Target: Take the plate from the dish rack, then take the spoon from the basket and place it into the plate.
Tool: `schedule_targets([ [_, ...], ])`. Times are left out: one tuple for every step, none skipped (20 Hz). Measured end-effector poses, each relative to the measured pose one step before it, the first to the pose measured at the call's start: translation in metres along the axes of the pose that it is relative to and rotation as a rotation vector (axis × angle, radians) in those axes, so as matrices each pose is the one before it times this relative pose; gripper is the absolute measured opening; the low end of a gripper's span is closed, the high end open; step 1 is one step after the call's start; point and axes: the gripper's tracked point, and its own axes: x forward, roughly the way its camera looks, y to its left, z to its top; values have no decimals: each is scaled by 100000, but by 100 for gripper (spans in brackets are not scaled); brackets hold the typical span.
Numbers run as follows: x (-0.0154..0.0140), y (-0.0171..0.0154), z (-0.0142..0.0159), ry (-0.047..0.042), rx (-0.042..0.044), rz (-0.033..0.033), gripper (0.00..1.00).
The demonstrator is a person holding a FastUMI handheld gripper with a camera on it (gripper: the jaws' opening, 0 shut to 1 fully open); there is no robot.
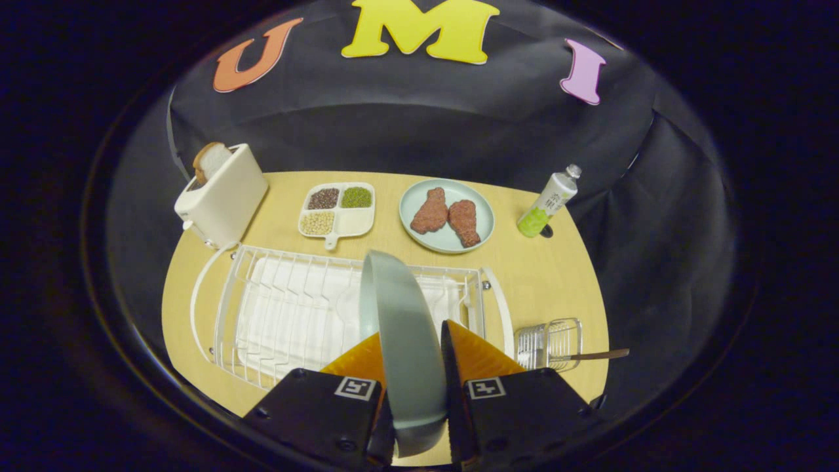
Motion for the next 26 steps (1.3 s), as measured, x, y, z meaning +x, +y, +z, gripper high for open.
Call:
schedule_targets([
  [-514,-135,-188,-1206,-612,737,35],
  [-722,-78,-116,-1350,-738,1309,35],
  [-832,170,-312,-1107,-310,2284,35],
  [-796,80,-458,-1137,252,2870,35],
  [-750,269,-735,-1515,1586,4297,35],
  [-934,375,-1079,-440,2264,5329,35],
  [-833,423,-1499,70,2042,5867,35],
  [-840,299,-1445,-649,1418,5591,35],
  [-565,164,-1407,37,1077,5187,35],
  [-482,38,-1709,216,2667,4139,35],
  [-307,-213,-1709,622,2426,3363,35],
  [-16,-361,-1586,481,2566,2568,35],
  [102,-675,-1697,636,2373,1503,35],
  [313,-773,-1758,946,2037,1304,35],
  [555,-747,-1810,1131,2107,1597,35],
  [698,-704,-1785,1743,2741,1916,35],
  [680,-594,-1847,2174,3531,2032,35],
  [818,-706,-1547,2294,2950,2128,35],
  [934,-831,-1095,1800,1747,942,35],
  [909,-891,-834,1044,1622,884,35],
  [988,-761,-608,840,2290,988,35],
  [855,-753,-396,1149,1781,1298,35],
  [615,-406,-170,939,1545,892,35],
  [579,-356,89,234,1178,1497,35],
  [296,10,-116,-49,1196,1795,35],
  [43,4,279,-964,-274,1274,35],
])
